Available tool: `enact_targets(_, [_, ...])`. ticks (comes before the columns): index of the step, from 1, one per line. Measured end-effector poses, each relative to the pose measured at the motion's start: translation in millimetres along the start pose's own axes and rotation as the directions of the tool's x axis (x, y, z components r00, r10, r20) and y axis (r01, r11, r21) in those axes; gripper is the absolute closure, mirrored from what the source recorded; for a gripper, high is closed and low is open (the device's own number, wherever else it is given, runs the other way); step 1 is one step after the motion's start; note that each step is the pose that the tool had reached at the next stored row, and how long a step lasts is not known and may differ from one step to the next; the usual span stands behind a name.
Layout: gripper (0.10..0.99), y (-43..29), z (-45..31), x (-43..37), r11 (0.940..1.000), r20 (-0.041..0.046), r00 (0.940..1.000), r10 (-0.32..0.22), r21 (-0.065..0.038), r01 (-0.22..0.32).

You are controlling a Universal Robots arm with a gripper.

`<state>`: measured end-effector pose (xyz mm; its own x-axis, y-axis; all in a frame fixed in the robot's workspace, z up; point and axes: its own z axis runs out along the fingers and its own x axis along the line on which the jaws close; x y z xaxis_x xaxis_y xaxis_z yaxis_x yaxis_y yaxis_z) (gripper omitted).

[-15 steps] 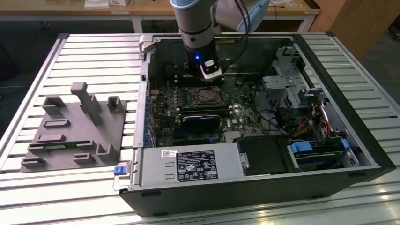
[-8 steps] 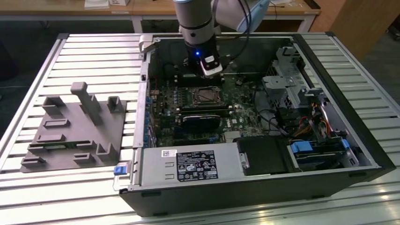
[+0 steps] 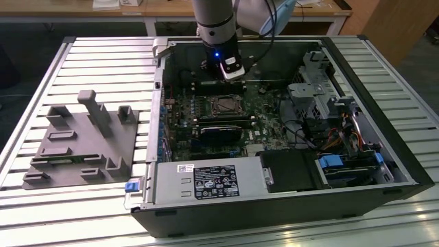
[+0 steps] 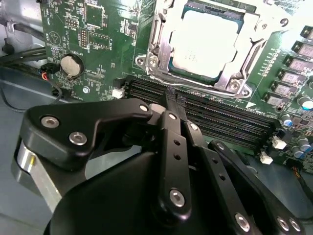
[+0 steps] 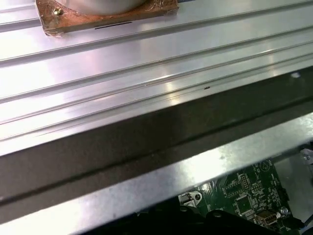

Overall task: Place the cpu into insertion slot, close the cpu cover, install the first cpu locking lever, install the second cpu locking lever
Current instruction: 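Install the first cpu locking lever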

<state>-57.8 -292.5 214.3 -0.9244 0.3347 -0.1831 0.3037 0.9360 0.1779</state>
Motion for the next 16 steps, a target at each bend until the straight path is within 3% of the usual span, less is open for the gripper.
enact_targets(5, [0.980,0.0,0.2,-0.1,1.0000,-0.0025,1.0000,0.000,0.003,0.000])
enact_targets(10, [0.980,0.1,0.9,-1.0,0.9994,-0.0174,0.9998,-0.003,0.035,0.003])
enact_targets(16, [0.980,-2.0,0.9,-2.5,0.9973,-0.0165,0.9998,-0.008,0.073,0.009])
